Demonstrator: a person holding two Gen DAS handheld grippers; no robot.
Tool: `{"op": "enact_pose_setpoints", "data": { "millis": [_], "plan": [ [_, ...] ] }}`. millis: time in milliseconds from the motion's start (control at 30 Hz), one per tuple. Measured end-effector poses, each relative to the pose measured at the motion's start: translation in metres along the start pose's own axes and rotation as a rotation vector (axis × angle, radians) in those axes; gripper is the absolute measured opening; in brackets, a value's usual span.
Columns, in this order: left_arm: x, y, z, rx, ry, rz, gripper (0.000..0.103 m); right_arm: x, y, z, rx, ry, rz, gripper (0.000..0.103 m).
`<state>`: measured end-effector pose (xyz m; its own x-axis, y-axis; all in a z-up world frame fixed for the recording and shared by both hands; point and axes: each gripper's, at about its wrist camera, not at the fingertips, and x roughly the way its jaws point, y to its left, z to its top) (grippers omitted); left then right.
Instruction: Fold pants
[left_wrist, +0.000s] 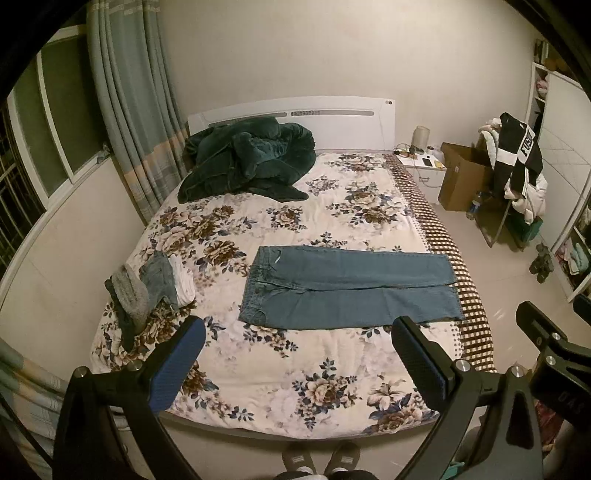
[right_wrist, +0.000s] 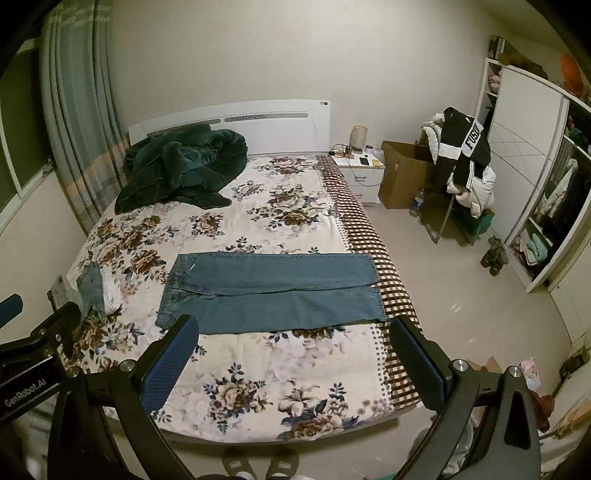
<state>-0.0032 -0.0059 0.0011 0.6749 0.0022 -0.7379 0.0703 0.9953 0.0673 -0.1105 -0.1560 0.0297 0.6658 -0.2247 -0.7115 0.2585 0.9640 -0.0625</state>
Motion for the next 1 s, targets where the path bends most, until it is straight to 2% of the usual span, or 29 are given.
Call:
{"op": "enact_pose_setpoints", "data": {
  "millis": [433,1000],
  "plan": [
    [-0.001,0.001,0.002,-0.003,-0.003,-0.001,0.103,-0.002,0.001,0.001,0.002,0.000,0.006,0.103],
    [-0.006,0.001,0.004,-0.006,-0.007,-0.004,0.103,-0.016,0.025,0.011,0.004,-0.002,0.020,0.103]
  ]
}}
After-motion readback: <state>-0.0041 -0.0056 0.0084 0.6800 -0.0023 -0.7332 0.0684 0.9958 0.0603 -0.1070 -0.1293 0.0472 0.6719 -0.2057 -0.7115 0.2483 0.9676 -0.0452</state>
